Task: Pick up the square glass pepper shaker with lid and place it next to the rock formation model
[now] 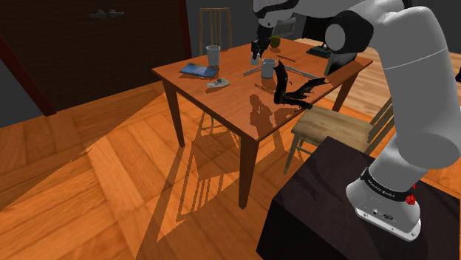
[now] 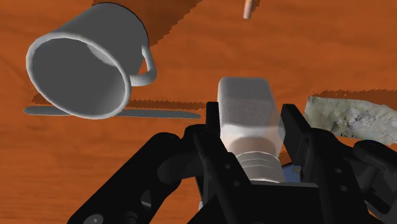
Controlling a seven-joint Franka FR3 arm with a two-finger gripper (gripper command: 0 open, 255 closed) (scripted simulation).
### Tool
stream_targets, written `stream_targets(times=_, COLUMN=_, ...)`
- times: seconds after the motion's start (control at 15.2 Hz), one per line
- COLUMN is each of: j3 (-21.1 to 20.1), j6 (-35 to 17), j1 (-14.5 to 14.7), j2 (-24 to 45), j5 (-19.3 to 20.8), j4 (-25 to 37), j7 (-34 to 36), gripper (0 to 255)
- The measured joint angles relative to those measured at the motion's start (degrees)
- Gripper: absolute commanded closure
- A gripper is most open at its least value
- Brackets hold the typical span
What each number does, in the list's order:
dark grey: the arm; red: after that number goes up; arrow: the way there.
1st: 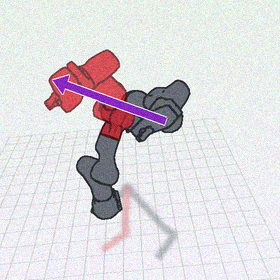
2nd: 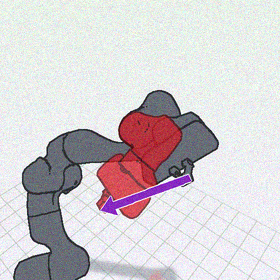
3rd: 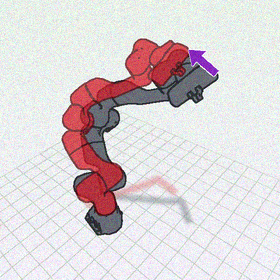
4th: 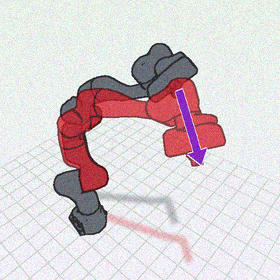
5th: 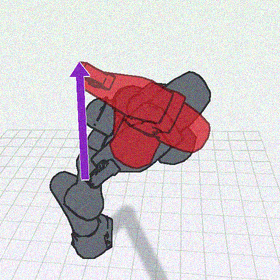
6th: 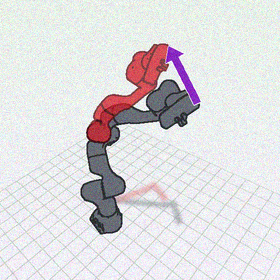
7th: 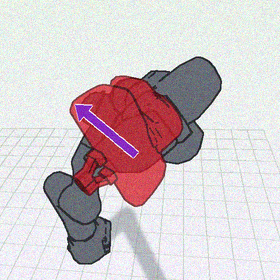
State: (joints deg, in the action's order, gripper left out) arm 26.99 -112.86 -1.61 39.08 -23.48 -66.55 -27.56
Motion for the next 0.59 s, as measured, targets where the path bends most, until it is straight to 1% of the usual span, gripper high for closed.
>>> stream_targets(times=0.13, j3=-0.9, j6=2.3, j1=-0.6, j2=4.9, j5=-0.5, j4=7.7, j7=2.6, gripper=255)
stream_targets(times=0.26, j3=-2.1, j6=6.6, j1=-2.9, j2=11.9, j5=-1.0, j4=19.7, j7=5.3, gripper=255)
stream_targets(times=0.33, j3=-2.3, j6=7.3, j1=-3.1, j2=13.3, j5=-1.1, j4=21.9, j7=6.1, gripper=255)
stream_targets(times=0.59, j3=-2.5, j6=5.0, j1=-2.6, j2=14.4, j5=-1.3, j4=20.6, j7=6.0, gripper=255)
